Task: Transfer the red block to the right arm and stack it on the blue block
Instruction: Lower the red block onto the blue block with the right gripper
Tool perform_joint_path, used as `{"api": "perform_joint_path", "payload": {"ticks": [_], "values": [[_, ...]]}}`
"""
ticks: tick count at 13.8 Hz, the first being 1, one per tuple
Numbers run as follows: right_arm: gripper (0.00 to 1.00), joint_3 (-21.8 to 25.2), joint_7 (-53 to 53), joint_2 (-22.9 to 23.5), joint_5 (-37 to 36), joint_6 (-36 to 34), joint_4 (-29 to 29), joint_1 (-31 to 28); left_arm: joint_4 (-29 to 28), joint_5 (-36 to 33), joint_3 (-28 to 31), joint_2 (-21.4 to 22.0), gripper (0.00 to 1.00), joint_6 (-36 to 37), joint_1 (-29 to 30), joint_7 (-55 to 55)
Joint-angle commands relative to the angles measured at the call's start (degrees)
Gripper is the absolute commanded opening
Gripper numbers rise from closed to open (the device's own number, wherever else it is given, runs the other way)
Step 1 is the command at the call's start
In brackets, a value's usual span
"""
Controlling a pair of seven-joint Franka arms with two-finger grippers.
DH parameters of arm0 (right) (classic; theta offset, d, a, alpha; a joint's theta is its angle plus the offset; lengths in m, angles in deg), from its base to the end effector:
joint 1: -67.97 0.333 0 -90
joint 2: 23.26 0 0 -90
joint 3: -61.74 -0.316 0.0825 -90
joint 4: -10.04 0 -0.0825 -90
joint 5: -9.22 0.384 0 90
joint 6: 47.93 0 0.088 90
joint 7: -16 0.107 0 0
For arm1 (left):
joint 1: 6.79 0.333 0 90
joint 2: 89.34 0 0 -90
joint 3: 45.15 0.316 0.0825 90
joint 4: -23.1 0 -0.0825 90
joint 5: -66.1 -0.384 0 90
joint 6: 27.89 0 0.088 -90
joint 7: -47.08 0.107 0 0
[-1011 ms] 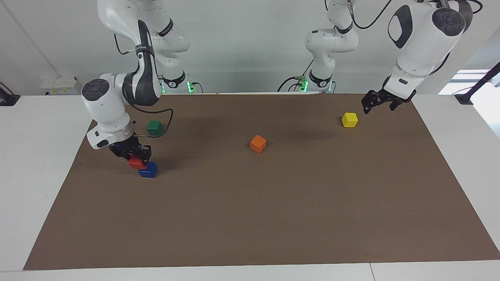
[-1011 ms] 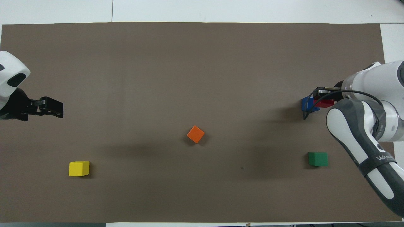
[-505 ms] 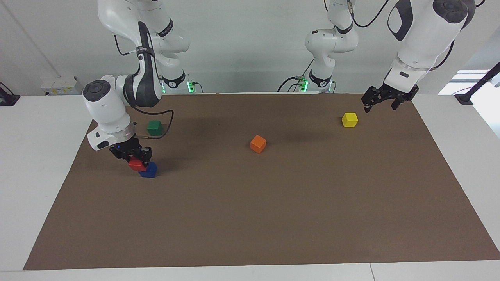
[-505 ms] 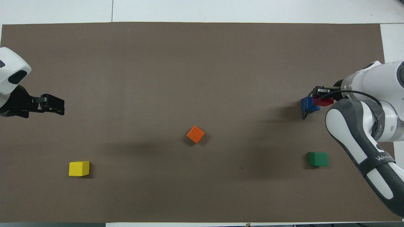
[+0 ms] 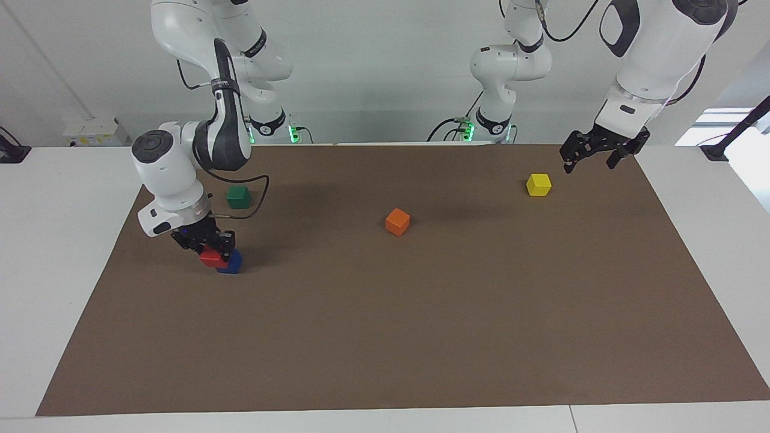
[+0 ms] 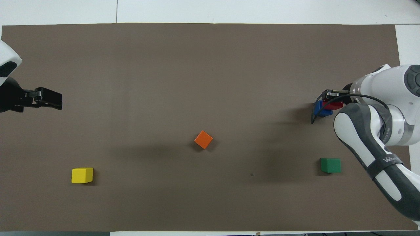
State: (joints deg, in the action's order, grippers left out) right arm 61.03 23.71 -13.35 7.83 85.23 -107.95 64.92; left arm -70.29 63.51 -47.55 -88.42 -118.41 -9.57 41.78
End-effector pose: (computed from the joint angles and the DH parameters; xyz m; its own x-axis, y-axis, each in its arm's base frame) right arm 0.5863 -0.0246 0.3608 0.9830 -0.1583 0.0930 -0.1594 -0.9872 0.0046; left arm 0.5471 -0.0450 0.6063 0.9996 0.0017 -0.0297 0.0002 -0.9988 -0.0488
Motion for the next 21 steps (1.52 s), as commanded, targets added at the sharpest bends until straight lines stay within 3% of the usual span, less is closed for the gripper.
{"api": "perform_joint_path", "payload": {"ticks": [1,5,16,21], "values": [[0.0,-0.44,1.96,0.45,-1.43,1.4,-0.57,-0.2,0.41,0.74,0.38,-0.13,1.0,-0.44,0.67,0.56],[0.0,-0.53,2.14,0.19,-1.43,1.22,-1.09,0.16,-1.79,1.8,1.0,0.39,1.0,-3.07,-0.03,0.91],[0.0,-0.53,2.05,-0.07,-1.43,0.87,-1.89,0.16,-1.26,1.89,1.09,0.39,1.0,-2.81,-0.03,0.38],[0.62,-0.53,2.66,-0.07,-1.43,0.34,-1.8,0.16,-1.79,1.8,0.91,1.1,1.0,-2.37,0.32,0.29]]}}
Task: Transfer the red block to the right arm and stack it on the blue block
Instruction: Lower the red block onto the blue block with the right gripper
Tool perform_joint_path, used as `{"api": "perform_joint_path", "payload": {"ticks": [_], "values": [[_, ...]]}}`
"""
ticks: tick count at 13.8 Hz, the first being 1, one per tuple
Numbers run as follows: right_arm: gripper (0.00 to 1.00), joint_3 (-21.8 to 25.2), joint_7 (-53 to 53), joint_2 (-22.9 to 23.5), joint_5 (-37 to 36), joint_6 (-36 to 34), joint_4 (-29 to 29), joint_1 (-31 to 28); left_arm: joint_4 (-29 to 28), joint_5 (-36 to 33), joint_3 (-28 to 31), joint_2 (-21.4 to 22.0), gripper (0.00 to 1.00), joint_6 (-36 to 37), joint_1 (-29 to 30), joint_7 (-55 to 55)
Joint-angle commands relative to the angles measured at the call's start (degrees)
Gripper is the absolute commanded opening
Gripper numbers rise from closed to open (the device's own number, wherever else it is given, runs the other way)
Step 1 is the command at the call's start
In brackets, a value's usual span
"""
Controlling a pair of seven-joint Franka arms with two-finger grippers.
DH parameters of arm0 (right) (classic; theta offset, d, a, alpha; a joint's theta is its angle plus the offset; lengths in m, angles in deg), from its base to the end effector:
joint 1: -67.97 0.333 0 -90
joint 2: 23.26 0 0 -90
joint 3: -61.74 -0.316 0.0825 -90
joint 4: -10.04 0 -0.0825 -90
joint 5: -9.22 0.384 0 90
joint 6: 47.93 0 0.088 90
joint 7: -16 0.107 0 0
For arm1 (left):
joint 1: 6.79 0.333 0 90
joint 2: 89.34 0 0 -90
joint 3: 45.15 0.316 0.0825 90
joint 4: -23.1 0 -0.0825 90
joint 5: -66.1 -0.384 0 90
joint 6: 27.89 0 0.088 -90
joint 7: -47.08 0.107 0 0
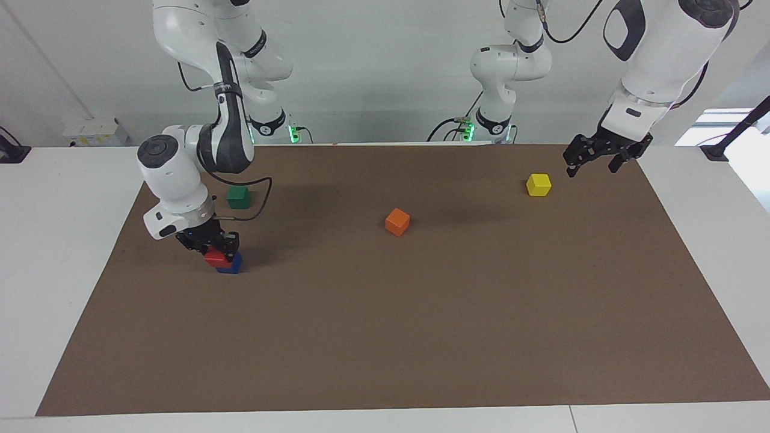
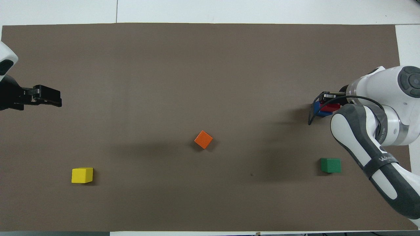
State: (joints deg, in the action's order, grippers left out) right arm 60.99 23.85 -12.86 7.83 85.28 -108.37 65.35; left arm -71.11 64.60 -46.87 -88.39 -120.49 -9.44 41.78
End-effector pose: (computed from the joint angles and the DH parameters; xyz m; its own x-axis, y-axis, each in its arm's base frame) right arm 0.5847 -0.0197 0.3526 0.9852 -0.1527 0.0782 -0.1536 -0.9881 0.0059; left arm 0.5507 -0.0395 0.6029 0.9998 0.0150 -0.0090 0.0148 -0.9995 -0.0276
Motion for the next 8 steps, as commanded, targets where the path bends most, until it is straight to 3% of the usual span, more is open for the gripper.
{"api": "perform_joint_path", "payload": {"ticks": [1,5,8], "values": [[0.67,-0.48,2.52,-0.56,-1.42,0.3,-1.38,-0.27,-0.98,0.71,0.23,1.07,1.0,-0.38,0.45,0.38],[0.98,-0.48,3.05,-0.56,-1.42,-0.49,-0.95,-0.27,-0.98,0.71,0.32,1.07,1.0,-0.3,0.63,0.29],[1.0,-0.66,3.13,-0.56,-1.16,-3.47,1.07,-0.27,-0.98,0.71,0.23,1.07,1.0,-0.3,0.63,0.29]]}}
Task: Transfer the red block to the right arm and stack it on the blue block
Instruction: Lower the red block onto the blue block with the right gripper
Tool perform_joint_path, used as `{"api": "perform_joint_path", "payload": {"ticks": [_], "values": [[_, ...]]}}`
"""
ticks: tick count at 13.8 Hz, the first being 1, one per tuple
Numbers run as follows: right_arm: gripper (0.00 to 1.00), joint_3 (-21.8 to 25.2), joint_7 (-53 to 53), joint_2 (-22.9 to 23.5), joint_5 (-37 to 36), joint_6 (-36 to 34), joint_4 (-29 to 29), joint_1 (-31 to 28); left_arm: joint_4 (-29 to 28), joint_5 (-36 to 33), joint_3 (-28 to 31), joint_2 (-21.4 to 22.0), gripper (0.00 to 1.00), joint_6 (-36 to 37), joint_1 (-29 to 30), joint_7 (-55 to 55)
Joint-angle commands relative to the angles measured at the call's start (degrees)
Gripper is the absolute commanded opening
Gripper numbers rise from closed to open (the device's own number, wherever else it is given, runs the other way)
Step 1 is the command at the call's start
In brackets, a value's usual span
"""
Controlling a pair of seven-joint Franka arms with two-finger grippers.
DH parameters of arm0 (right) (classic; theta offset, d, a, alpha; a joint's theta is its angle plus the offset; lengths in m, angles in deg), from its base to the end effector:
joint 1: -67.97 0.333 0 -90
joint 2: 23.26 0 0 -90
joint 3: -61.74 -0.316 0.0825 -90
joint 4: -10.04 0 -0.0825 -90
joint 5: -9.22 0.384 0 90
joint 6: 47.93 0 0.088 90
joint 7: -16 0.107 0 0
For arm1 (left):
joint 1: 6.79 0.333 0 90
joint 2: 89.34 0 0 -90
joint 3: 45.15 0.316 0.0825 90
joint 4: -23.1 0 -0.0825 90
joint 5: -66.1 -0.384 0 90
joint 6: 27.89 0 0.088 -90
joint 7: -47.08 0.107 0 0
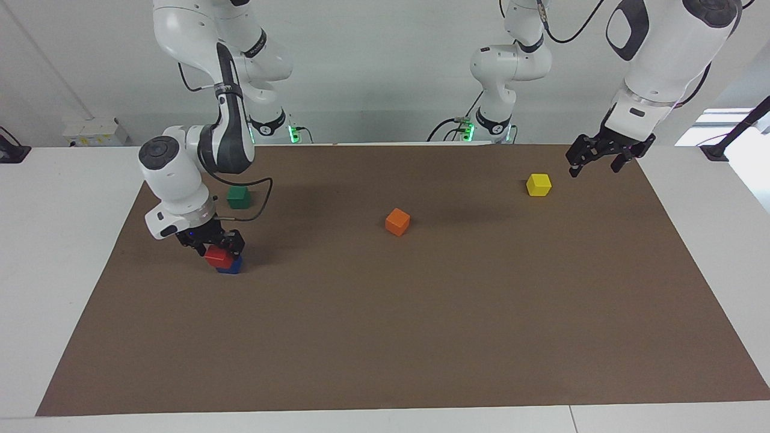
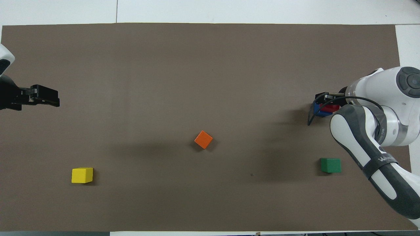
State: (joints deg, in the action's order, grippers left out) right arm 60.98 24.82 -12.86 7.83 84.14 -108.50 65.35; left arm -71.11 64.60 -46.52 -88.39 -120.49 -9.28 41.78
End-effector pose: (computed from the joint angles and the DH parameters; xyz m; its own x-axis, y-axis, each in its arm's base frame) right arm 0.5821 -0.0196 0.3497 0.9839 -0.1696 0.0564 -0.1703 -0.9854 0.0079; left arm 0.5510 -0.0346 0.6029 0.9997 0.0239 -0.0090 0.0237 -0.9993 -0.0275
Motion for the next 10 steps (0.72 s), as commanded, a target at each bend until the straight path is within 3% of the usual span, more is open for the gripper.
{"api": "perform_joint_path", "payload": {"ticks": [1,4,10], "values": [[1.0,-0.74,2.08,-0.56,-0.99,-4.0,2.51,-0.28,-0.97,0.8,-0.13,1.07,1.0,-0.3,0.46,0.3],[1.0,-0.74,2.08,-0.82,-0.37,-9.97,6.74,-0.28,-0.97,0.71,-0.13,1.07,1.0,-0.3,0.46,0.3],[1.0,-1.97,1.55,-8.01,0.59,-24.29,13.07,-0.37,-0.97,0.71,-0.13,1.07,1.0,-0.3,0.46,0.3]]}}
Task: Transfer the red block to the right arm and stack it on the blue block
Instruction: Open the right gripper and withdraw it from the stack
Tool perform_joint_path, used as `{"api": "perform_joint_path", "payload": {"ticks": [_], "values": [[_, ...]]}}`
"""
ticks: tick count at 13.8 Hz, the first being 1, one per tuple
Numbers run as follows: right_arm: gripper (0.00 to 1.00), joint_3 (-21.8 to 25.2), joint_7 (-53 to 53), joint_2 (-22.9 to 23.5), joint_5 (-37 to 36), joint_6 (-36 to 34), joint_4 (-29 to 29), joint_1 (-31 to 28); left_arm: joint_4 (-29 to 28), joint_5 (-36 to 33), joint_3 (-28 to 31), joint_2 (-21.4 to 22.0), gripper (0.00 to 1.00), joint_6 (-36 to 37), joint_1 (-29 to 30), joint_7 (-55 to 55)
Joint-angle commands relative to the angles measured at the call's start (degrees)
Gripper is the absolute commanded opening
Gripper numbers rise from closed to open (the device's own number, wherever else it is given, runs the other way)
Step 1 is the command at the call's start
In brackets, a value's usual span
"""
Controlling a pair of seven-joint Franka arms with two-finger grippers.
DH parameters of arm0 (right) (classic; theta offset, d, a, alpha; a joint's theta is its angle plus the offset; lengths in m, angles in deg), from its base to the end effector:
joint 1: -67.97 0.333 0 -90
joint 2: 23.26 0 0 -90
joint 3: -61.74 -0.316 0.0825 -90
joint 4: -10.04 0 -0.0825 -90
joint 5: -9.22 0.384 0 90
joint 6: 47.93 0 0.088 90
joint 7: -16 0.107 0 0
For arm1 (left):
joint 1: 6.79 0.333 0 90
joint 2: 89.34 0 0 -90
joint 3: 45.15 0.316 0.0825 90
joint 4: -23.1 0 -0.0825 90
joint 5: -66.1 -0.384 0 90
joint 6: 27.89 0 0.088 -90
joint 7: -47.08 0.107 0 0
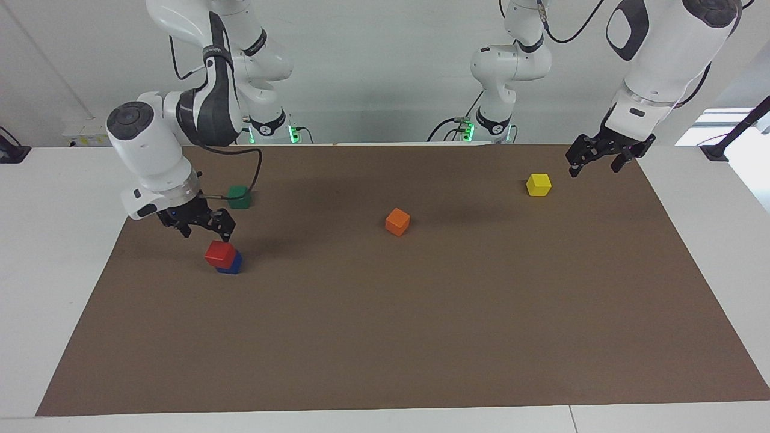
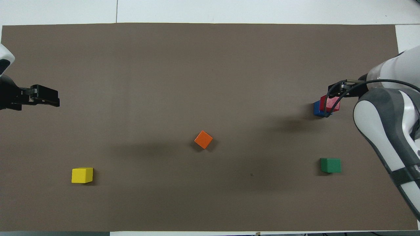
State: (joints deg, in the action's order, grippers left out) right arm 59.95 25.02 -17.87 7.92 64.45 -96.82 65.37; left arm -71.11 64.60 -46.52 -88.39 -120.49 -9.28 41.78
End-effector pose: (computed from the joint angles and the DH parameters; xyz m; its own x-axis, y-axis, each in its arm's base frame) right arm 0.5866 -0.0102 0.4640 0.9867 -0.1623 0.0051 -0.1624 -0.9866 0.0175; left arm 0.5510 -0.0346 0.6029 0.9997 0.0239 -0.0090 0.0237 -0.9993 -0.0275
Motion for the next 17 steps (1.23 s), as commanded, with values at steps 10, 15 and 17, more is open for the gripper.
{"api": "perform_joint_path", "payload": {"ticks": [10,15,17], "values": [[1.0,-0.06,-9.98,-7.33,0.6,-21.15,11.68,-1.44,-0.97,0.8,-0.13,1.15,1.0,-0.3,0.46,0.3],[1.0,0.56,-13.24,-8.3,-0.1,-22.12,10.89,-1.79,-0.97,0.8,-0.13,1.07,1.0,-0.3,0.46,0.3],[1.0,0.47,-13.07,-8.38,-0.01,-22.03,10.89,-1.88,-0.97,0.71,-0.12,1.07,1.0,-0.39,0.55,0.3]]}}
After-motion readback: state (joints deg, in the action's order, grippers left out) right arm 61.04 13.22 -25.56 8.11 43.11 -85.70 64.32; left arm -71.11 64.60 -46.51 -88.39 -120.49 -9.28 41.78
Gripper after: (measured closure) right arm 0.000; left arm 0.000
